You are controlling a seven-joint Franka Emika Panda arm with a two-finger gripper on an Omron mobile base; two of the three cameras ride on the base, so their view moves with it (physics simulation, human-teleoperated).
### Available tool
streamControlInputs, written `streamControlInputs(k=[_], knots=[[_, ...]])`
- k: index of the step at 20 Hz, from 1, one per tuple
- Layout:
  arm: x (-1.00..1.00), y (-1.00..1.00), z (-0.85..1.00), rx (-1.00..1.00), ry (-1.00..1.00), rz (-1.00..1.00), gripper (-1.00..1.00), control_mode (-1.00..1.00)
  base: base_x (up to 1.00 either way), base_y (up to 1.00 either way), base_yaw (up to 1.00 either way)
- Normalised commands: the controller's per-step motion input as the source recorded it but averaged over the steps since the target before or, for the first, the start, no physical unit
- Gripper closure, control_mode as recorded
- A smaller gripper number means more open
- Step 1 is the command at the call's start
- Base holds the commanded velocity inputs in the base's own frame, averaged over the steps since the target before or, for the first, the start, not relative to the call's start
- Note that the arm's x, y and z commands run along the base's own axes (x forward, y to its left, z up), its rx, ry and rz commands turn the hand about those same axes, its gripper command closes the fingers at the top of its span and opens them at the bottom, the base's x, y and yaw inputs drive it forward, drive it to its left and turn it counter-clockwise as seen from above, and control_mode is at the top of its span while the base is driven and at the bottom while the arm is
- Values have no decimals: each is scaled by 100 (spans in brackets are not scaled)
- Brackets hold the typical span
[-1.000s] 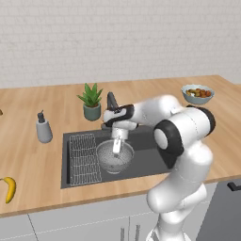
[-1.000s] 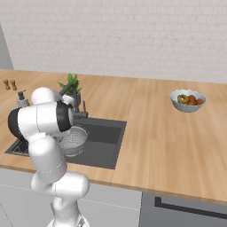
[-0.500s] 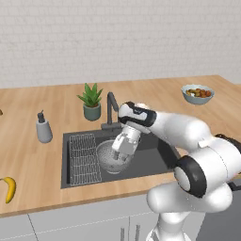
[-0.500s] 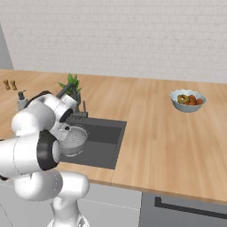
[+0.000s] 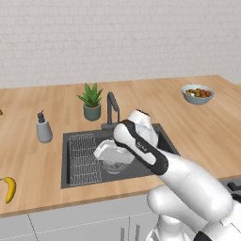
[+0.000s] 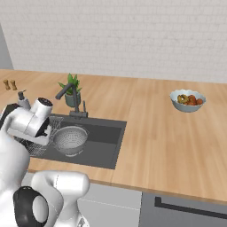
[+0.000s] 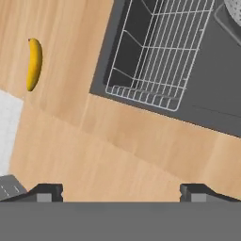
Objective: Put the colander in the sink, put the banana in the colander, and turn on the sink faucet and pour water over the colander.
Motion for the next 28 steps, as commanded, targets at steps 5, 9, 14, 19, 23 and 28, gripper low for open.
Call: streamControlInputs(k=[5, 9, 14, 19, 23, 28], knots=[[-23, 100, 48, -21, -2, -31, -100, -100, 0, 0, 0], [-8, 100, 43, -23, 0, -25, -100, -100, 0, 0, 0], [0, 97, 28, -23, -1, -21, -100, -100, 0, 0, 0], [26, 54, 27, -7, 1, -2, -100, -100, 0, 0, 0], [35, 49, 10, -4, 12, 8, -100, -100, 0, 0, 0], [18, 41, -20, -6, 4, 11, -100, -100, 0, 0, 0]])
